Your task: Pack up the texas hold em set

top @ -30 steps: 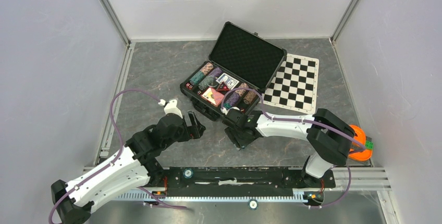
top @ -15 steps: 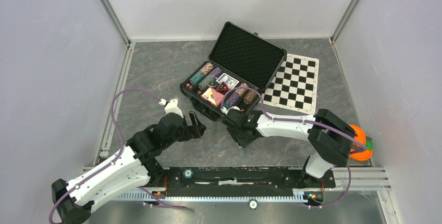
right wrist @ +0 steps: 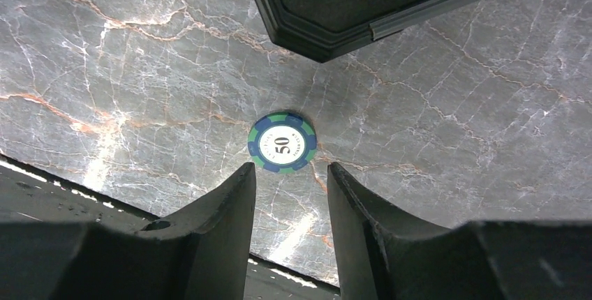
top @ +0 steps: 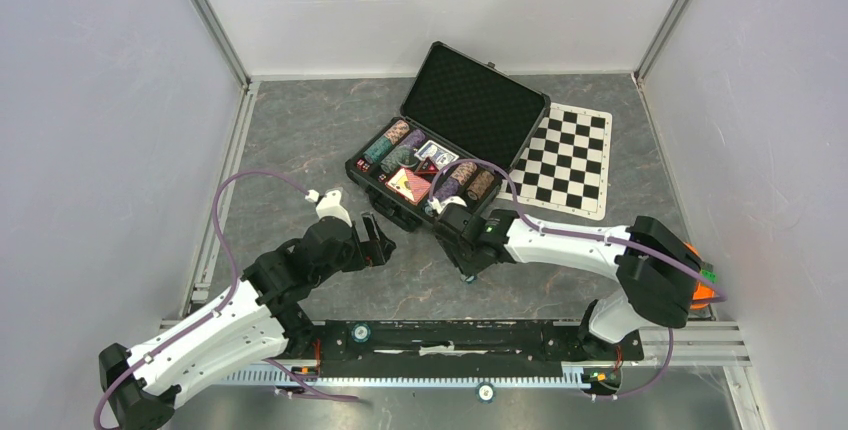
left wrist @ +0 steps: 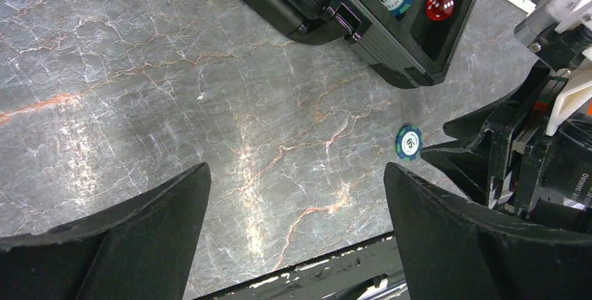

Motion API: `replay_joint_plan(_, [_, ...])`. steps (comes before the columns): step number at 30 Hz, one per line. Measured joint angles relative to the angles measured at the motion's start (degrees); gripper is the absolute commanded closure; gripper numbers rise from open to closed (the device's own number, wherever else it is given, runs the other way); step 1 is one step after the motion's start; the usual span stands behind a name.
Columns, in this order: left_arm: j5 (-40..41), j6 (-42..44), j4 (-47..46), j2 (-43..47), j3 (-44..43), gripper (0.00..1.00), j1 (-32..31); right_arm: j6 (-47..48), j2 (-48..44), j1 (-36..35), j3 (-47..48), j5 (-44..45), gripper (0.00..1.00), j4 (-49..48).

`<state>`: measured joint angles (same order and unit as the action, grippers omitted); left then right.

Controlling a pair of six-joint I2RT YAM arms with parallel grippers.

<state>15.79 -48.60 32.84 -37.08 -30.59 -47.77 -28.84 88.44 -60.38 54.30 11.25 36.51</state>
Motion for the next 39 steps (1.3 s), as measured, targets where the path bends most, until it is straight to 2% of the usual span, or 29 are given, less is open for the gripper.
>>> replay_joint_plan(9, [0.0,-0.02,0.0,-0.13,0.0,0.0,0.0,0.02,-0.79,0.9,0.0,0.37,0.51,0.44])
replay_joint_plan(11, [0.0,-0.02,0.0,-0.31,0.0,0.0,0.0,0.02,-0.79,0.94,0.0,0.42,0.39,0.44])
replay_joint_plan(12, [0.0,-0.02,0.0,-0.44,0.0,0.0,0.0,0.15,-0.79,1.03,0.0,0.39,0.26,0.44])
replay_joint_plan(13, [0.0,-0.02,0.0,-0.46,0.0,0.0,0.0,0.07,-0.79,1.09,0.0,0.39,0.18,0.42])
replay_joint_plan(15, [0.0,0.0,-0.02,-0.52,0.0,0.0,0.0,0.35,-0.76,1.2,-0.02,-0.02,0.15,0.31])
replay_joint_plan(25, [0.0,0.0,-0.02,-1.09,0.0,0.0,0.0,0.24,2.03,1.25,-0.9,-2.32,0.22,-2.03])
replay_joint_plan(39, [0.0,0.0,-0.04,-1.18,0.0,0.0,0.0,0.7,3.67,1.79,-2.93,-3.41,0.45,-3.93])
